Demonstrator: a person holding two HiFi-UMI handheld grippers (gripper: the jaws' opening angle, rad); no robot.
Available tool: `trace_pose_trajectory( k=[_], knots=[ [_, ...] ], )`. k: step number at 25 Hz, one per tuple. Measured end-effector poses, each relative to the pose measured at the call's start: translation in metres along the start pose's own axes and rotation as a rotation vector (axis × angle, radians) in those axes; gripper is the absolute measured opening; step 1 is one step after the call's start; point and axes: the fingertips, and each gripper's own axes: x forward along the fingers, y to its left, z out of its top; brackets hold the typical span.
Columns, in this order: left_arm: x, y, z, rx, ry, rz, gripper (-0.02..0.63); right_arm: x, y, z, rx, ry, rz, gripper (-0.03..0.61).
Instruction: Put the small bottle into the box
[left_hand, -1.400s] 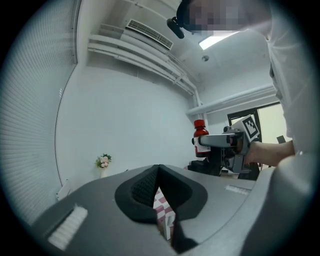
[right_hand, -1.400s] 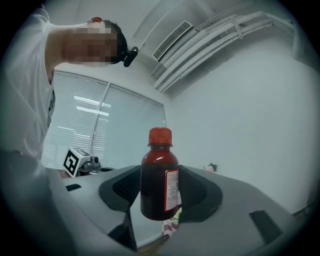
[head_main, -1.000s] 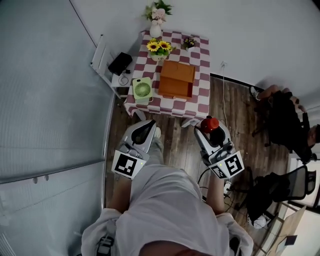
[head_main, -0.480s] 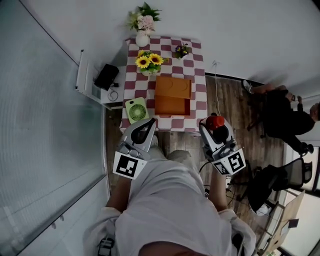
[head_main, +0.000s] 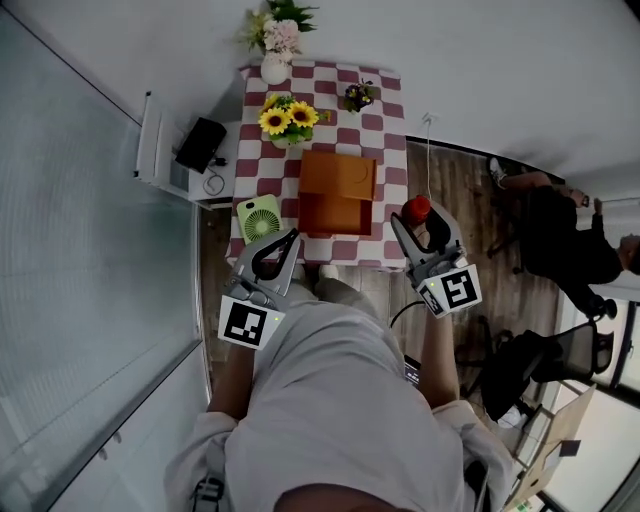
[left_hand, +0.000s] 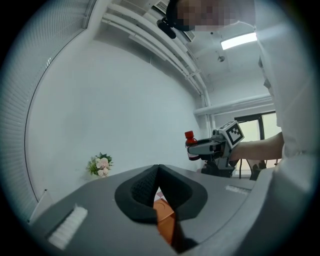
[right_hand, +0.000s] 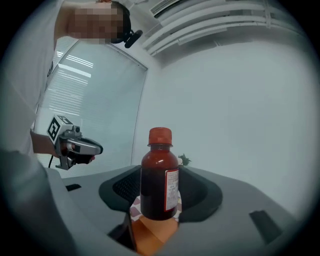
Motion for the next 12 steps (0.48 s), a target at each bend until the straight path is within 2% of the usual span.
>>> trace_pose_trajectory(
  k=[7, 12],
  knots=[
    [0.018, 0.004, -0.018, -0.042, 0.027, 0.048, -0.005, 0.059, -0.017, -0.054, -0.1, 0.143, 0.116, 0.222],
    [0.02, 0.011, -0.02, -0.018, 0.044, 0.081, -0.005, 0.098, -0.009, -0.102, -0.153, 0.246, 0.205, 0.222]
  ],
)
